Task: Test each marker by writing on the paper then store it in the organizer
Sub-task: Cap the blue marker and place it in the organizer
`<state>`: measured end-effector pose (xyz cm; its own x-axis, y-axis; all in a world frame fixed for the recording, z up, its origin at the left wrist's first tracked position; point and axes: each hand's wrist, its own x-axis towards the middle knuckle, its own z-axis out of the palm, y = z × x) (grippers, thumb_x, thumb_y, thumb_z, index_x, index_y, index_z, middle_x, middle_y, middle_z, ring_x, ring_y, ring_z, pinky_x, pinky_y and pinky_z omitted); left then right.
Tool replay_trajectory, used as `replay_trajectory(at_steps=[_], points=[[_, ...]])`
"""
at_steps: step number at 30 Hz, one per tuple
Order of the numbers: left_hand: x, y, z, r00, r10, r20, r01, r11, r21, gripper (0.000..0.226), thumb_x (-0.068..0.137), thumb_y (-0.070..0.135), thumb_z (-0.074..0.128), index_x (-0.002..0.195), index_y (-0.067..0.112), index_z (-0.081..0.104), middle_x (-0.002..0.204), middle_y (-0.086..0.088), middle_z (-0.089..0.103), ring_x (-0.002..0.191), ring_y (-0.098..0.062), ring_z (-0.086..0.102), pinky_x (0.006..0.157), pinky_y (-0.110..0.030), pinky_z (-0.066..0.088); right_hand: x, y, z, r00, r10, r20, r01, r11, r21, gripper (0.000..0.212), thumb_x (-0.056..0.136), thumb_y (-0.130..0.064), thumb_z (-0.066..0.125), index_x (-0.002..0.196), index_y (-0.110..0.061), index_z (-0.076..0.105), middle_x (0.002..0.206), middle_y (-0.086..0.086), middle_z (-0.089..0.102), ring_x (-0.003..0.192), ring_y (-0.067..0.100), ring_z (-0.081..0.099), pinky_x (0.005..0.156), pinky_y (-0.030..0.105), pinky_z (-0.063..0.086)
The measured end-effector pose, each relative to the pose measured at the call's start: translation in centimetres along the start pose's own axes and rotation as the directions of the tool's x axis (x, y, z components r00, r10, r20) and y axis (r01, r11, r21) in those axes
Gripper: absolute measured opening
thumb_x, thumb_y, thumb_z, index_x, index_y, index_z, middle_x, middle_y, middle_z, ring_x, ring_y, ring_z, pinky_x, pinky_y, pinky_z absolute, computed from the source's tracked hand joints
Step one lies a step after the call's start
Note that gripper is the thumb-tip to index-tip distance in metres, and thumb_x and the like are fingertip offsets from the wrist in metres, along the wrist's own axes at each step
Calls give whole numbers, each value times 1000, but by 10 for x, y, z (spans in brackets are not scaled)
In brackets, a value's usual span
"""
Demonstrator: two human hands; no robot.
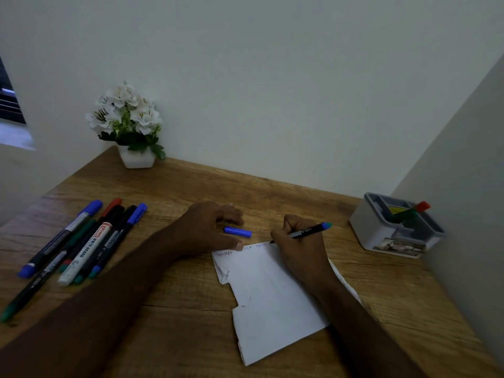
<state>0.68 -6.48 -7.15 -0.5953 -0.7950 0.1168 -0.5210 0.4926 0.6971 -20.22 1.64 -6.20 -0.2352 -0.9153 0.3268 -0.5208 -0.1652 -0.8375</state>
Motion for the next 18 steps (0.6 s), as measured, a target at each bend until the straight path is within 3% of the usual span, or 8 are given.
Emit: replay_trajectory(at_steps=[4,9,14,18], points=[[-1,1,-1,1000,-16,-7,16,1000,7,81,49,72,69,120,33,66,140,14,54,138,-3,37,116,-38,31,0,-1,0,1000,17,-4,-17,1000,8,28,73,3,63,58,4,39,53,4,41,51,11,37,46,21,30],[0,4,0,1000,-16,-26,16,1000,-2,67,60,56,81,120,31,66,141,12,53,137,-6,39,115,-40,32,0,-1,1,1000,16,18,-16,1000,9,30,73,3,63,59,4,36,54,7,39,52,14,36,49,26,31],[-4,4,-2,1000,2,-27,-2,1000,-1,69,54,67,70,114,35,70,137,14,56,134,-2,41,115,-40,34,0,-3,-8,996,90,-4,-88,989,119,22,81,1,59,66,7,44,59,8,46,56,11,44,52,16,41],[-3,7,1,994,58,-96,-55,998,30,35,75,38,79,108,28,74,132,7,62,131,-6,47,113,-37,35,1,-6,-13,998,59,15,-60,986,158,16,83,-1,60,69,-4,52,67,13,58,64,13,54,62,25,46]])
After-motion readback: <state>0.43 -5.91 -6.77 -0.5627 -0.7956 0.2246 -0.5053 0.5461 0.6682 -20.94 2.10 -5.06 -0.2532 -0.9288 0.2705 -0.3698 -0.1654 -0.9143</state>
